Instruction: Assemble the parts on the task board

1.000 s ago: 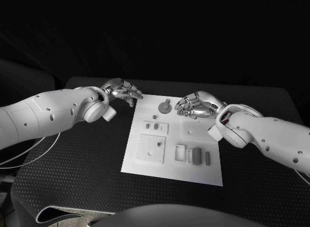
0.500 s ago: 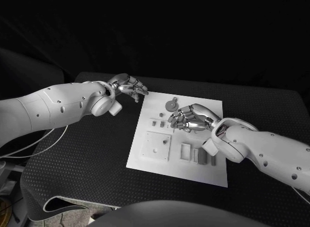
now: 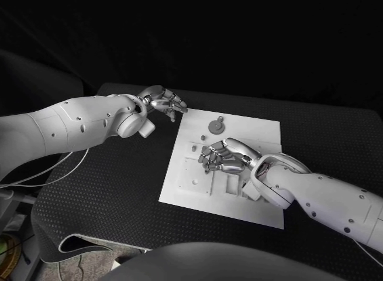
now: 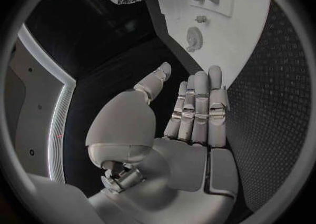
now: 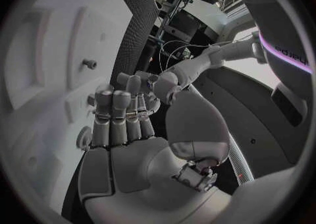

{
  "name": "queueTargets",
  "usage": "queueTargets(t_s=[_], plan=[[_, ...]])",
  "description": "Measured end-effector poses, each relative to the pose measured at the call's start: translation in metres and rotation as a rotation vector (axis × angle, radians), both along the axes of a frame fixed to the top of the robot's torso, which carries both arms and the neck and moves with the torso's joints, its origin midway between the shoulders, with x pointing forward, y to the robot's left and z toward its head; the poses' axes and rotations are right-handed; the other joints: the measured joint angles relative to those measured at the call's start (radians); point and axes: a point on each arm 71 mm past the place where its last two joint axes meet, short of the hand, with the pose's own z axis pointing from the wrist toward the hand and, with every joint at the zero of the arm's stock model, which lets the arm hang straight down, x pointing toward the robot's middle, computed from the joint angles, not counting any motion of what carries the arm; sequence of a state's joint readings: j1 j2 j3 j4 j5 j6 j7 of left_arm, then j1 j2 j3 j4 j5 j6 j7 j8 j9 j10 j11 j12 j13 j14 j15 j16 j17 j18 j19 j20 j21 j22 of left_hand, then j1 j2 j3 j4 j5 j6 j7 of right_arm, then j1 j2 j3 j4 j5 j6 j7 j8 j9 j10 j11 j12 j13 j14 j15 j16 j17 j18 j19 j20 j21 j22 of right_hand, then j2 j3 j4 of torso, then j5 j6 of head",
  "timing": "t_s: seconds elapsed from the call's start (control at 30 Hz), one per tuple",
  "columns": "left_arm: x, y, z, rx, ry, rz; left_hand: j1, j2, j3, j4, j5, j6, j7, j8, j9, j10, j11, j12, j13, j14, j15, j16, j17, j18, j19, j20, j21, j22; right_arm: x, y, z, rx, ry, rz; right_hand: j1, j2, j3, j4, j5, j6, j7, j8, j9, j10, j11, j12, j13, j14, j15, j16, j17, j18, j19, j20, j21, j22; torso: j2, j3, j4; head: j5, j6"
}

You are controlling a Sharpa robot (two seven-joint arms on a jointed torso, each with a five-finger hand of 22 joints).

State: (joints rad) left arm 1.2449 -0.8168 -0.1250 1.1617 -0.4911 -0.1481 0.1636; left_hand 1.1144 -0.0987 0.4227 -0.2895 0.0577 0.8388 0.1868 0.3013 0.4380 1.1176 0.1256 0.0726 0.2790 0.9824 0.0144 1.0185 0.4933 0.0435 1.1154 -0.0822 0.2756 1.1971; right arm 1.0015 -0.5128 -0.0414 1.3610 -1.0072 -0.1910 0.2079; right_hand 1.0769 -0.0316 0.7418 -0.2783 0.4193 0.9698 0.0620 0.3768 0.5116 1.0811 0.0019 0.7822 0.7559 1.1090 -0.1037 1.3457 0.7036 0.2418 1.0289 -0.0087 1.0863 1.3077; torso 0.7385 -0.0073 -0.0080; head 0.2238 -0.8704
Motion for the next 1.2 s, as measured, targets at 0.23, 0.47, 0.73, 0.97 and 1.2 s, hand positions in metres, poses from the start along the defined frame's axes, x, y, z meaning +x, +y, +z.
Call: queueTargets(t_s=[0.23,0.47,0.73,0.97,1.2], plan=[[0.000,0.000,0.000,-0.001,0.000,0.001,0.000,0.000,0.000,0.000,0.000,0.000,0.000,0.000,0.000,0.000,0.000,0.000,0.000,0.000,0.000,0.000,0.000,0.000,0.000,0.000,0.000,0.000,-0.007,0.003,-0.007,-0.043,-0.045,0.033,0.000,0.000,-0.001,-0.001,-0.001,-0.002,0.002,0.000,0.020,0.000,0.000,-0.004,-0.001,0.000,0.000,0.000,0.000,0.000,0.000,0.000,0.000,0.000,0.000,0.0008,-0.0007,0.005,-0.002],[0.000,0.000,0.000,-0.002,0.000,0.001,0.000,0.000,0.000,0.000,0.000,0.000,0.000,0.000,0.000,0.000,0.000,0.000,0.000,0.000,0.000,0.000,0.000,0.000,0.000,0.000,0.000,0.000,-0.017,0.011,-0.018,-0.070,-0.080,0.061,0.000,0.000,-0.002,-0.002,-0.001,-0.002,0.002,0.000,0.026,0.000,0.000,-0.004,-0.003,0.000,0.000,0.000,0.000,0.000,0.000,0.000,0.000,0.000,0.000,0.0016,-0.0015,0.007,-0.002],[0.000,0.000,0.000,-0.003,0.001,0.000,0.000,0.000,0.000,0.000,0.000,0.000,0.000,0.000,0.000,0.000,0.000,0.000,0.000,0.000,0.000,0.000,0.001,0.000,0.000,0.000,0.000,0.001,-0.021,0.017,-0.018,-0.099,-0.149,0.079,0.000,0.000,-0.003,-0.002,-0.002,-0.002,0.002,0.000,0.026,0.000,0.000,-0.008,-0.009,0.000,0.001,0.000,0.001,0.000,0.000,0.000,0.000,0.000,0.000,0.0012,-0.0012,0.009,-0.002],[0.000,0.000,0.000,-0.003,0.001,0.001,-0.004,-0.004,0.000,0.000,0.000,0.000,0.000,0.000,0.000,0.000,0.000,0.000,0.000,0.000,0.000,0.000,0.001,0.000,0.000,0.000,0.000,0.001,-0.027,0.025,-0.024,-0.121,-0.183,0.096,-0.001,-0.002,-0.004,-0.004,-0.002,-0.003,0.002,0.000,0.027,0.000,0.000,-0.008,-0.010,0.000,0.001,0.000,0.001,0.000,0.000,0.000,0.000,0.000,0.000,-0.0006,-0.0012,0.012,-0.002],[0.000,0.000,0.000,-0.003,0.001,0.002,-0.004,-0.004,0.000,0.000,0.000,0.000,0.000,0.000,-0.001,0.000,0.000,0.000,0.000,0.000,0.000,0.000,0.000,0.000,0.000,0.001,0.000,0.001,-0.028,0.029,-0.026,-0.132,-0.201,0.095,-0.001,-0.001,-0.005,-0.005,-0.002,-0.003,0.003,-0.003,0.030,0.000,0.000,-0.032,-0.019,0.001,0.002,0.000,0.001,0.000,0.000,0.000,0.000,0.000,0.000,-0.0012,-0.0010,0.015,-0.002]])
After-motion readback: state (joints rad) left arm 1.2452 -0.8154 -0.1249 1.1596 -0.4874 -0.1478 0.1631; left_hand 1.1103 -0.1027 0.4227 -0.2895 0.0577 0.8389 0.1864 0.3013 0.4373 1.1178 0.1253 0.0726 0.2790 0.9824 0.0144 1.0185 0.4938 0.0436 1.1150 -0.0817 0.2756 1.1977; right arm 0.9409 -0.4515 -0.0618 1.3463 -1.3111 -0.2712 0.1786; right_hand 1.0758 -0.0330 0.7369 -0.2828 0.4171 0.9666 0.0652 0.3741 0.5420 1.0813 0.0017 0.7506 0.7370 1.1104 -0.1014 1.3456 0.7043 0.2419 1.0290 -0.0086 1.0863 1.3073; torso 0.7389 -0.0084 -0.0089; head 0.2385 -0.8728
